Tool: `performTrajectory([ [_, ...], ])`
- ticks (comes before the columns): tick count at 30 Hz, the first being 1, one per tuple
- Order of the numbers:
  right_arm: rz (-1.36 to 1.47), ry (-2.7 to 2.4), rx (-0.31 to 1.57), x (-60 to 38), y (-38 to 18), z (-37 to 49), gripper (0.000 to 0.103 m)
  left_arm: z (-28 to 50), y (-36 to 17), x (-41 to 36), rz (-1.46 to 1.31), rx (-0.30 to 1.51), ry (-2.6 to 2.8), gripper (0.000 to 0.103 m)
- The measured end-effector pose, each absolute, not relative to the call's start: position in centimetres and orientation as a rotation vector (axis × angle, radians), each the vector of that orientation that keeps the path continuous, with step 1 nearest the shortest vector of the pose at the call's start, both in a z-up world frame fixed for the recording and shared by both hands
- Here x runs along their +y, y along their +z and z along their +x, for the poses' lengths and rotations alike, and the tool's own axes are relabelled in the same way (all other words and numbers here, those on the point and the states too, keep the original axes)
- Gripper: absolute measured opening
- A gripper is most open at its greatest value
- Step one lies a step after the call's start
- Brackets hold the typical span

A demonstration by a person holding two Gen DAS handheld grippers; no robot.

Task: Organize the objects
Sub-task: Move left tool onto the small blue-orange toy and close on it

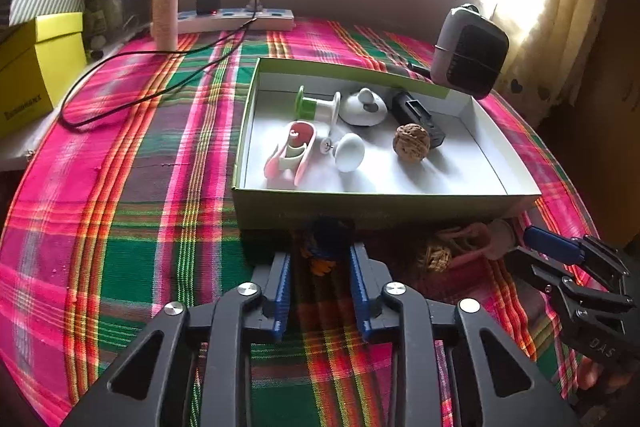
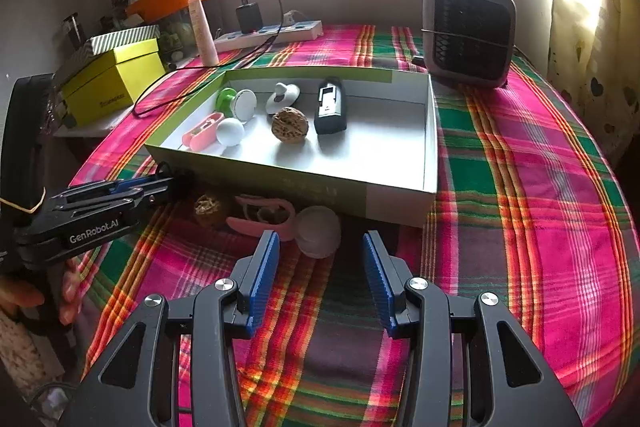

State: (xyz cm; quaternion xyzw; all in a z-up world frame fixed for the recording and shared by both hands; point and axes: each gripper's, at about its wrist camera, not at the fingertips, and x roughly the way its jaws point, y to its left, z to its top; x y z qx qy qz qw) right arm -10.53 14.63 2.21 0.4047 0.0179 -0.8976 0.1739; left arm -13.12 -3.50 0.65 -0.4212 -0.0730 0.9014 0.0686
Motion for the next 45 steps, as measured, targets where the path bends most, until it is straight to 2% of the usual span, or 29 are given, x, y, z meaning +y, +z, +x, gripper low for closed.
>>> performTrajectory([
  [10,1.121,-2.532,0.084,14.1,2.7,-10.2,0.045,-12.7,0.6,-4.0,-1.273,-0.263,2.716,0.021],
  [31,1.091,-2.415,0.317,9.2,2.2,-11.8,0.045,-12.0,0.4,-5.2,-1.270,-0.300,2.711,0.020],
  [45,1.140,-2.302,0.261,9.0,2.3,-11.0,0.045,-12.1,0.4,-5.4,-1.262,-0.327,2.696,0.020],
])
